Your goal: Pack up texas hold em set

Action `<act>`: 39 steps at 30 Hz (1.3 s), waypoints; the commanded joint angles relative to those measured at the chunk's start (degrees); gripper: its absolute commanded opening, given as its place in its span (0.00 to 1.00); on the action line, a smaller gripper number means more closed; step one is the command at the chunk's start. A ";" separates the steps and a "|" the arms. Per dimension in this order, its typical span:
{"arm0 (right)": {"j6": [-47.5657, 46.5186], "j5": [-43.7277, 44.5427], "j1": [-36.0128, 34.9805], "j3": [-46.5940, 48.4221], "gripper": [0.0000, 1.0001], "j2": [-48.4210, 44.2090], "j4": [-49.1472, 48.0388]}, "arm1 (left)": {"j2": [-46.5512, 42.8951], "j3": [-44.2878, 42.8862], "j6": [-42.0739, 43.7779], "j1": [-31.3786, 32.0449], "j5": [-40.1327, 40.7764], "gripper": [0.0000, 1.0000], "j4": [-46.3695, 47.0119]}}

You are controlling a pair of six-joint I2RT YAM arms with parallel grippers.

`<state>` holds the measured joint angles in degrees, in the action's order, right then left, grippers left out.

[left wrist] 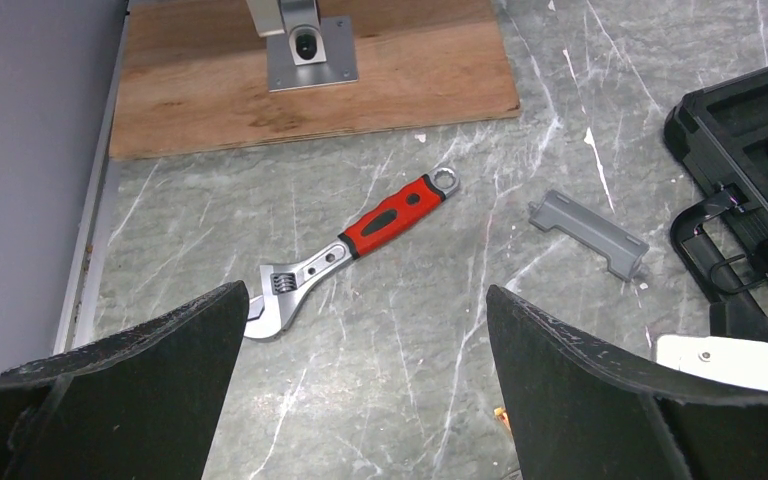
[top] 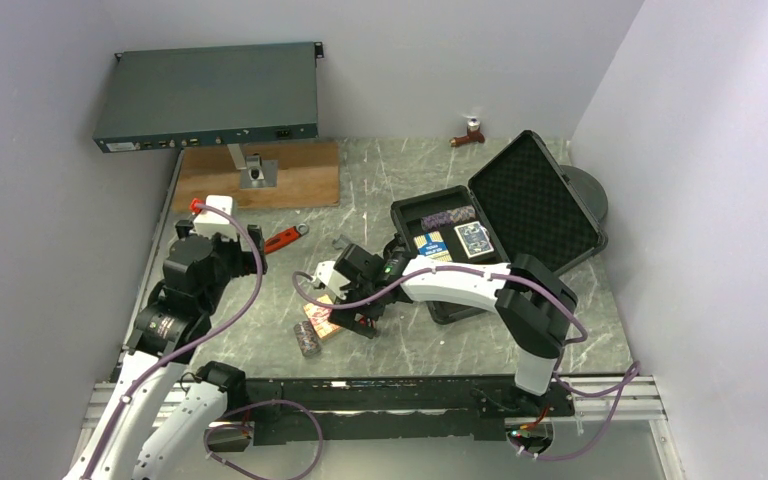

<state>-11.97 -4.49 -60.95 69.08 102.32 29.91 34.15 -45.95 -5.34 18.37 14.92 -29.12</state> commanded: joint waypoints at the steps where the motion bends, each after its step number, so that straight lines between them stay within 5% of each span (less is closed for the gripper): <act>1: 0.45 -0.45 -0.10 1.26 0.97 0.63 0.94 | 0.38 -0.63 -0.54 0.26 1.48 0.95 0.29; 39: 0.91 -5.90 2.68 1.21 0.79 3.97 0.74 | 0.25 -0.63 -0.46 0.26 1.20 0.95 0.47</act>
<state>-10.94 -7.90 -58.48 69.06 106.65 30.46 34.61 -45.95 -5.37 18.37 16.36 -29.82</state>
